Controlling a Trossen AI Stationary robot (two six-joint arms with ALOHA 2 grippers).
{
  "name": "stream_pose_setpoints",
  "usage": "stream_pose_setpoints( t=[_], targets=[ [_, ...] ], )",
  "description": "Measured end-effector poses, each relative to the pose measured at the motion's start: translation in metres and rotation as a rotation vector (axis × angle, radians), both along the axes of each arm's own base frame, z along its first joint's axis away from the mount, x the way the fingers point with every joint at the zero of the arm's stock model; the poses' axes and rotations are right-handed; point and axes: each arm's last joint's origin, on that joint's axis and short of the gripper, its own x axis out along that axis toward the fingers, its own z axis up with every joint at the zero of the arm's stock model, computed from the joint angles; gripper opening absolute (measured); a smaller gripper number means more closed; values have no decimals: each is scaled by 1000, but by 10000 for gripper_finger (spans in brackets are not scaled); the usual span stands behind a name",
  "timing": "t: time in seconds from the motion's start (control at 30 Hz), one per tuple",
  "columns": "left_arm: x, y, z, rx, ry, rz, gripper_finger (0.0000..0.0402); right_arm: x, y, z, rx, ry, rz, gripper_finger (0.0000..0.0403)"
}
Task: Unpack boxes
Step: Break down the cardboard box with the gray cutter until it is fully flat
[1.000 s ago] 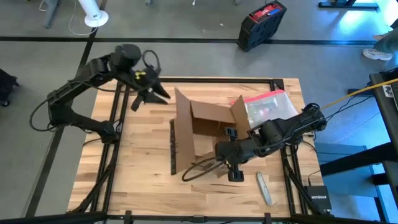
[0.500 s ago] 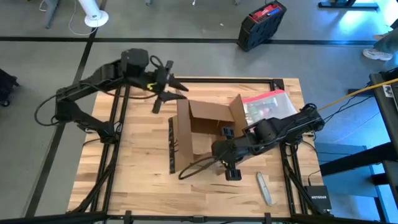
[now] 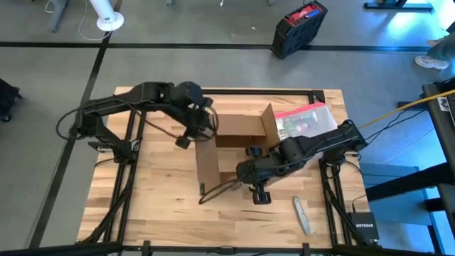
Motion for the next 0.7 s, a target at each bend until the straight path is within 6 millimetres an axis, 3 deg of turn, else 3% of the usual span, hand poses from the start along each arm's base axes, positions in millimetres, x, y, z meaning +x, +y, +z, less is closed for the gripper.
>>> stream_pose_setpoints(
  t=[0.2, 0.33, 0.7],
  targets=[
    [15, -9, -15, 150, 51, -25, 164, 8, -17, 1, 3, -18, -12, 0],
    [27, -5, -25, 183, 89, 105, 191, 10, -15, 2, 2, -54, 26, 0],
    [46, 3, -35, 320, 68, 258, 200, 15, -11, 6, 52, -107, 79, 0]
  ],
)
